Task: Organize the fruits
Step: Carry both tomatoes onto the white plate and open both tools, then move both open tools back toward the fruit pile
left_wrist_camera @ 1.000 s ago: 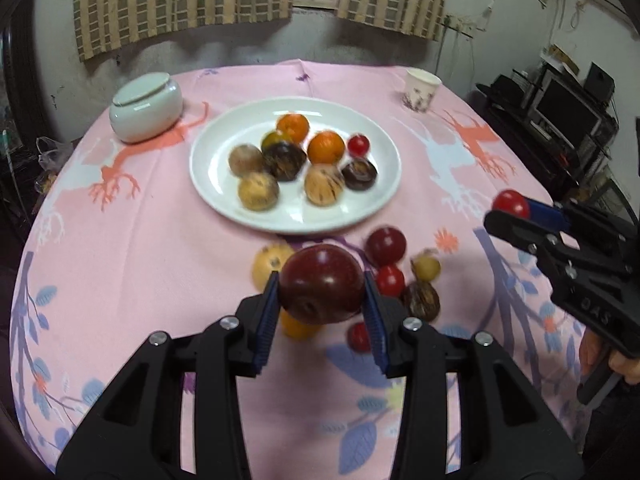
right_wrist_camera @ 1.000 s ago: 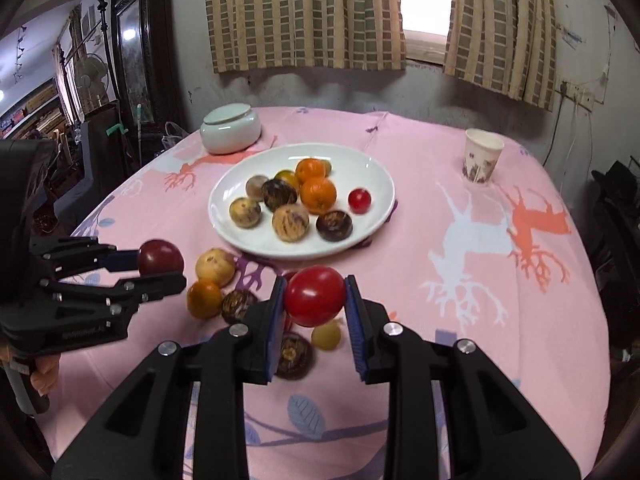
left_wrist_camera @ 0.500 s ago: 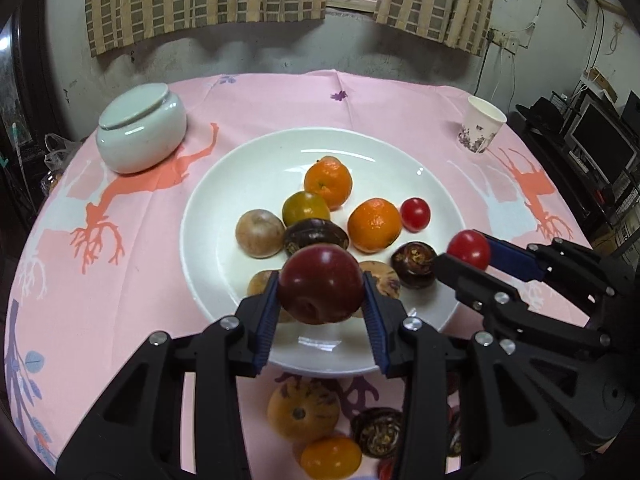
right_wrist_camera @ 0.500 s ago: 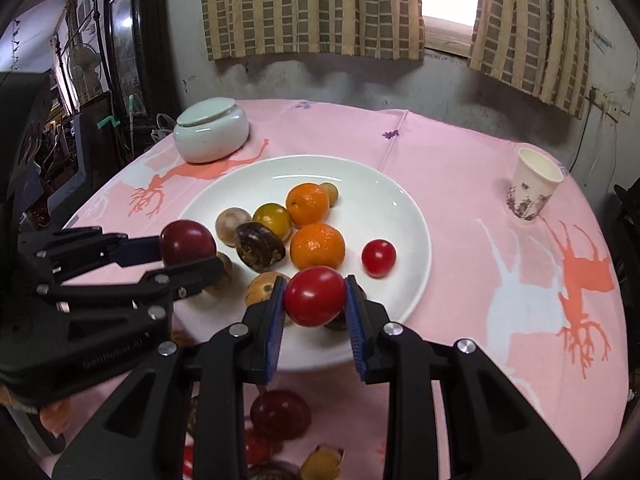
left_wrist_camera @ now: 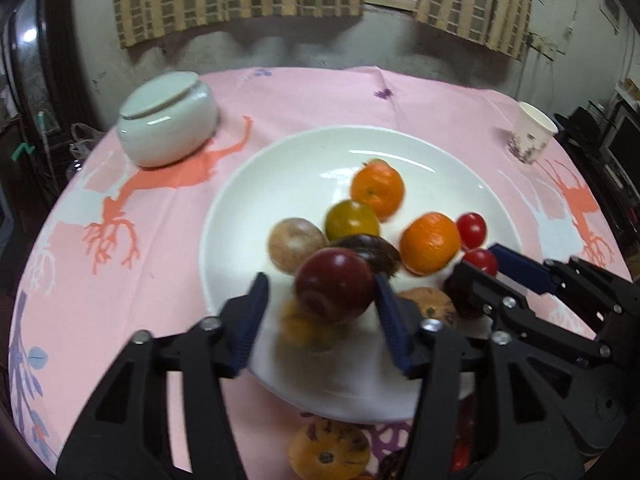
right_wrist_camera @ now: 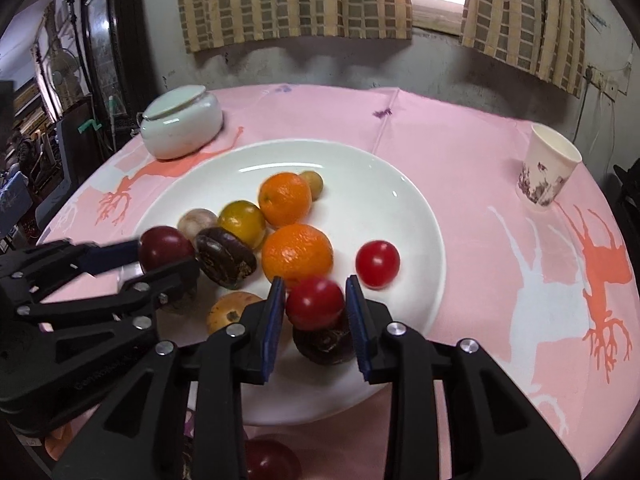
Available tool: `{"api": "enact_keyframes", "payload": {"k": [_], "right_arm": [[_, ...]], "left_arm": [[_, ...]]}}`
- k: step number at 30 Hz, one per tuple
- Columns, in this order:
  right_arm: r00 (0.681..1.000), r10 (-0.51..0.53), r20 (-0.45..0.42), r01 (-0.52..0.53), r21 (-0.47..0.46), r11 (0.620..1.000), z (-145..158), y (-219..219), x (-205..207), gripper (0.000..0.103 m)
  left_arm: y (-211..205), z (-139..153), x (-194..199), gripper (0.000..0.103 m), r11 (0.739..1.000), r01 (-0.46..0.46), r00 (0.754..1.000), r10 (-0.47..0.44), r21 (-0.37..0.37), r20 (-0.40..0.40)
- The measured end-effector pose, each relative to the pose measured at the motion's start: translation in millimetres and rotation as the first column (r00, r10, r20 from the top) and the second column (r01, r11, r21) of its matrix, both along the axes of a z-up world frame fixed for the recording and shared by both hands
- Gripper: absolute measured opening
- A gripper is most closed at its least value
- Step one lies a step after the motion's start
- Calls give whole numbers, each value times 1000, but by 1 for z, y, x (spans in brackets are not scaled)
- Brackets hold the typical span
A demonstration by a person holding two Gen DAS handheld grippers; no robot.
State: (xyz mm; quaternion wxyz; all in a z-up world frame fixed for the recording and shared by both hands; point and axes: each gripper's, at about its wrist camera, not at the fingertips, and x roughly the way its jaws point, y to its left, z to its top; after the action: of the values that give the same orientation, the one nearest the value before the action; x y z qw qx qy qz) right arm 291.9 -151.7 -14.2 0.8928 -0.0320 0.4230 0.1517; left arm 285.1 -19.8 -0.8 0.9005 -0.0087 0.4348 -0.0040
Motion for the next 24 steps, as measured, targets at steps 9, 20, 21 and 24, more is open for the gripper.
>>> {"api": "enact_keyframes", "payload": {"k": [9,20,21,24], "right_arm": [[1000,-7,10,6,59,998,24,-29,-29,44],[999,-51,-9,52,139,989,44,-56,-102,59],[999,-50,-11,51,145,988,44,-56,-108,59],[999,-42,-18,44,143,989,38,-53,-125,59]], "left_arm": [[16,22,-22,74,998,-3,1000,4,-59,24],[19,33,-86,80,997,12,1000,-11,-78,16],[18,34,-91,81,997,12,1000,-10,-76,19],[16,32,-109,81,997,17,999,-15,-77,28]]}}
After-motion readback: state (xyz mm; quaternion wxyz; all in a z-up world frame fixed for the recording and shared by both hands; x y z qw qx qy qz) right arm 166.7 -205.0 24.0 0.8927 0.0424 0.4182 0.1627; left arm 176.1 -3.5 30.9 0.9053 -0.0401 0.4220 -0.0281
